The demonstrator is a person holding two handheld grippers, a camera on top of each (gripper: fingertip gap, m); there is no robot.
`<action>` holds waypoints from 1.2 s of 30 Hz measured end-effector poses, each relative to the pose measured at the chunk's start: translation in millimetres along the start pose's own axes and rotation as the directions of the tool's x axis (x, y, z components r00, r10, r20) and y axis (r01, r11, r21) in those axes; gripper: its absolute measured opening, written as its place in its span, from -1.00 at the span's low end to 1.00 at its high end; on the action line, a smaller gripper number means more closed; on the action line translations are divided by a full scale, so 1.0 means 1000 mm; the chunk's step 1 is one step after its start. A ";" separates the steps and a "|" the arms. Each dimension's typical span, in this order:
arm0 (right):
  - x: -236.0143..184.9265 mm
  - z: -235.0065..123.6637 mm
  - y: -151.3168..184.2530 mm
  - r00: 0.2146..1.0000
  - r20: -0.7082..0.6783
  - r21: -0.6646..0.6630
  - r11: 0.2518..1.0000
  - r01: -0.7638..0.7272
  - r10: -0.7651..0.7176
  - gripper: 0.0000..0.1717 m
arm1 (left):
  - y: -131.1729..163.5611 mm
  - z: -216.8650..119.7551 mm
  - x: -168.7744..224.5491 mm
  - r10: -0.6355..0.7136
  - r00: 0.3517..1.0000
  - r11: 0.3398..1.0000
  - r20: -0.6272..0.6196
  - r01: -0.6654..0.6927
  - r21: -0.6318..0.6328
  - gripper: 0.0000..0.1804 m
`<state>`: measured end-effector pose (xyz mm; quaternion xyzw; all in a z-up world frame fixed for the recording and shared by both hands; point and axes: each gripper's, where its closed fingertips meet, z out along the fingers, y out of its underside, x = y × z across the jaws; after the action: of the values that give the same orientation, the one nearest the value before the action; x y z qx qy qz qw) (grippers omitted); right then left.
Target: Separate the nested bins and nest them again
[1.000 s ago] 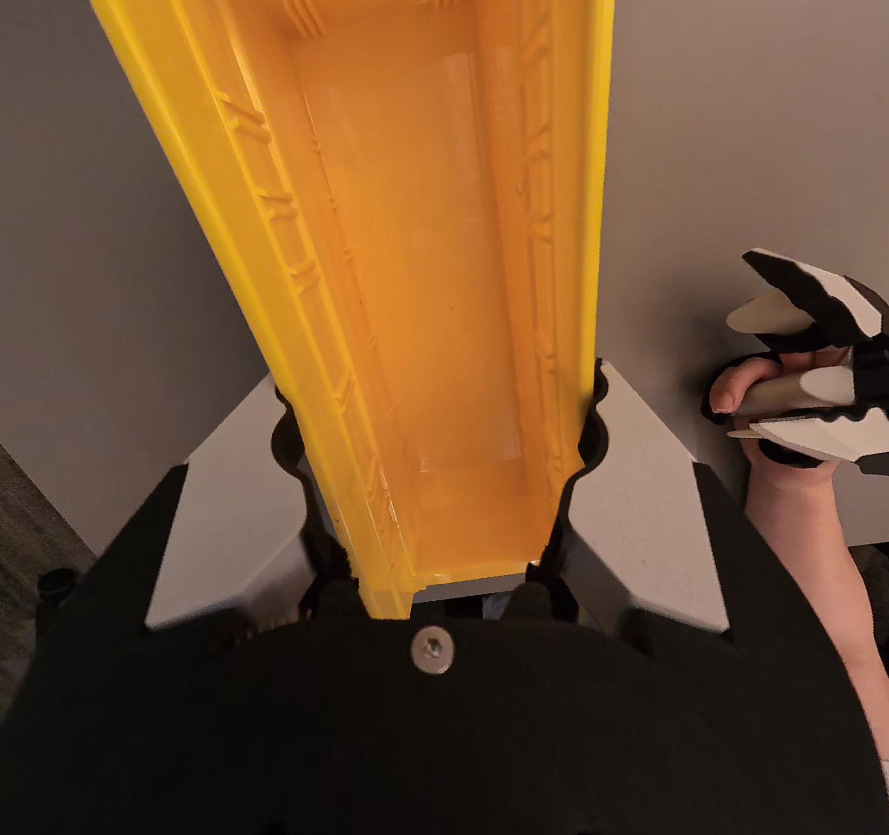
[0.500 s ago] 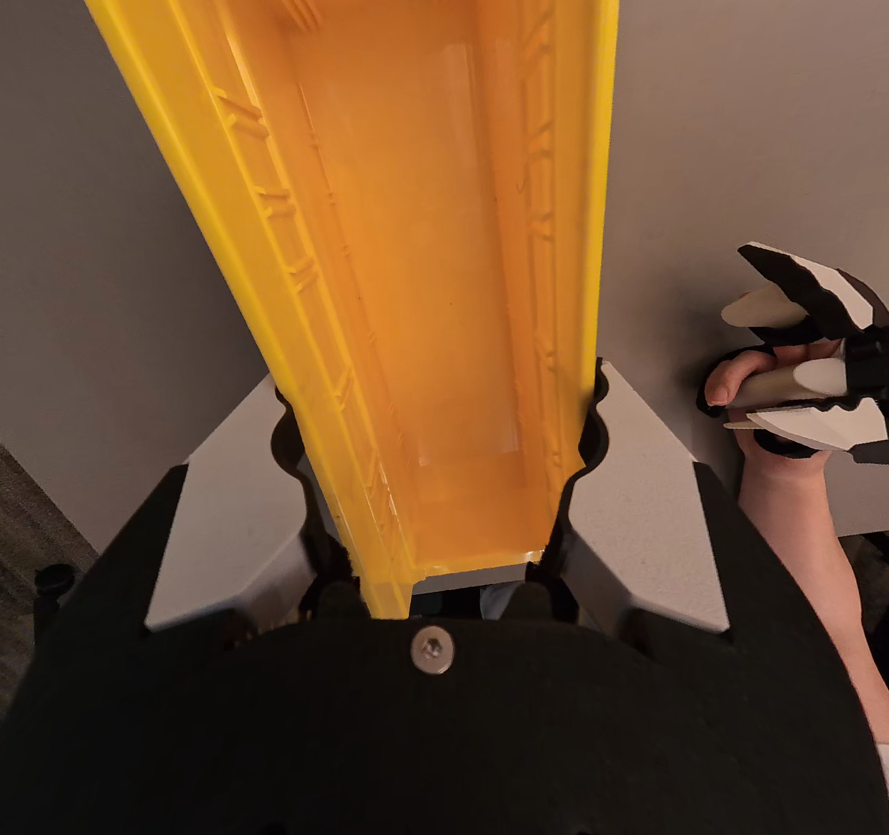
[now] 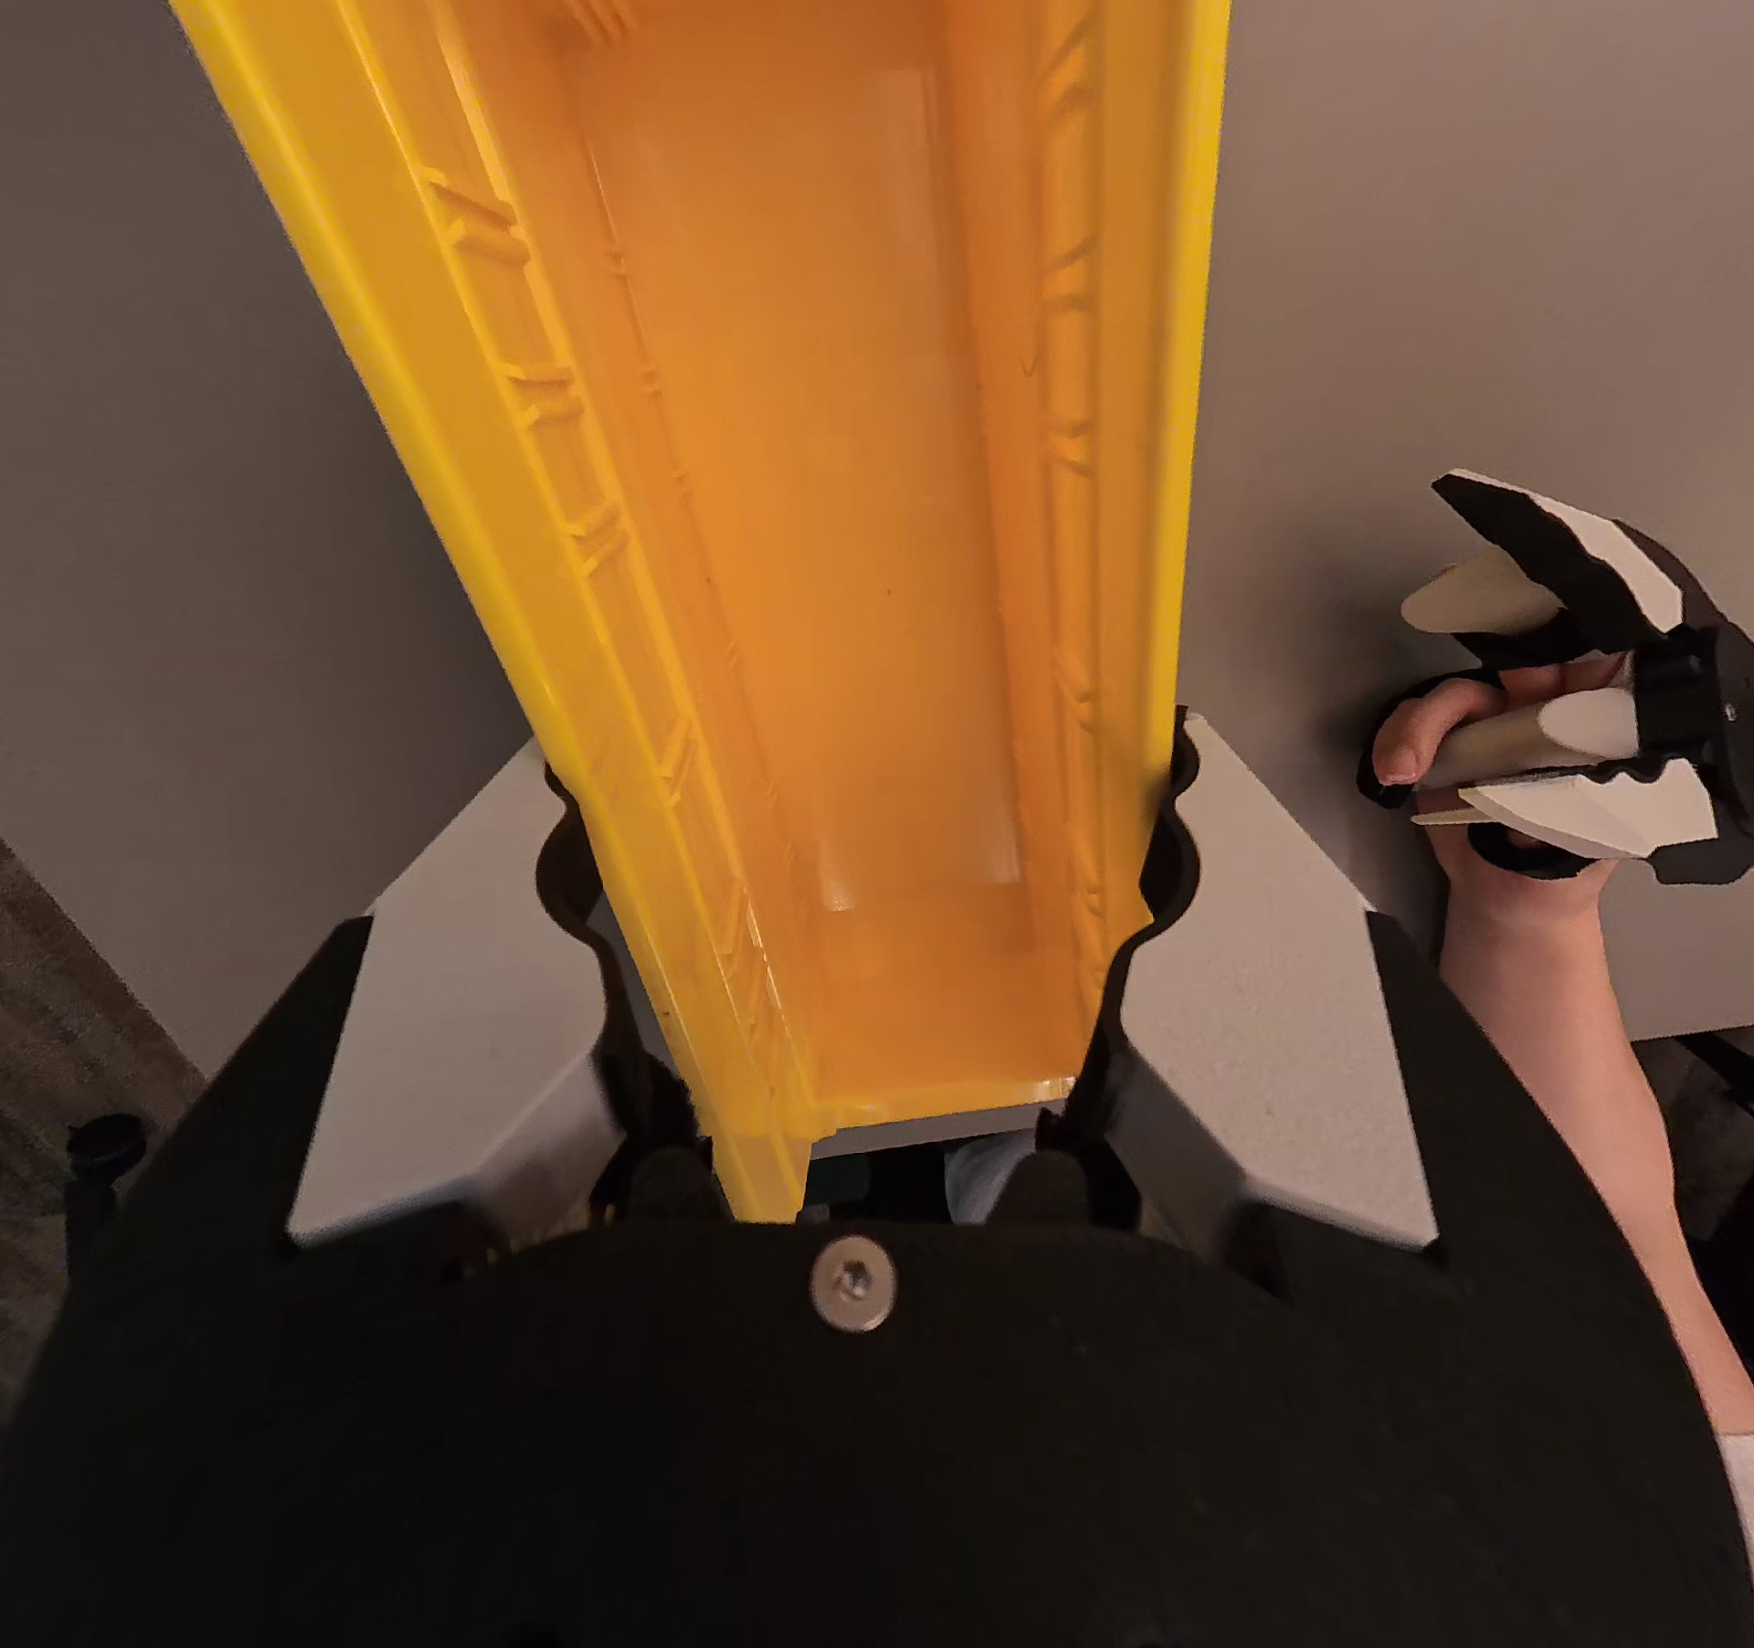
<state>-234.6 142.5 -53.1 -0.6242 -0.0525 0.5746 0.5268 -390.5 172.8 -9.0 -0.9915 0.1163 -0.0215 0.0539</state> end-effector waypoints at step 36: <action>0.075 -0.140 -0.124 0.935 -0.355 0.452 0.875 0.175 -0.003 0.04 | -0.017 -0.041 0.180 0.062 0.990 0.993 -0.126 -0.049 0.105 0.30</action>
<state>-34.6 163.4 -43.9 -0.5626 0.1541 0.4267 0.6912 -213.7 143.5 39.3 -0.9804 0.1457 -0.0901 0.0974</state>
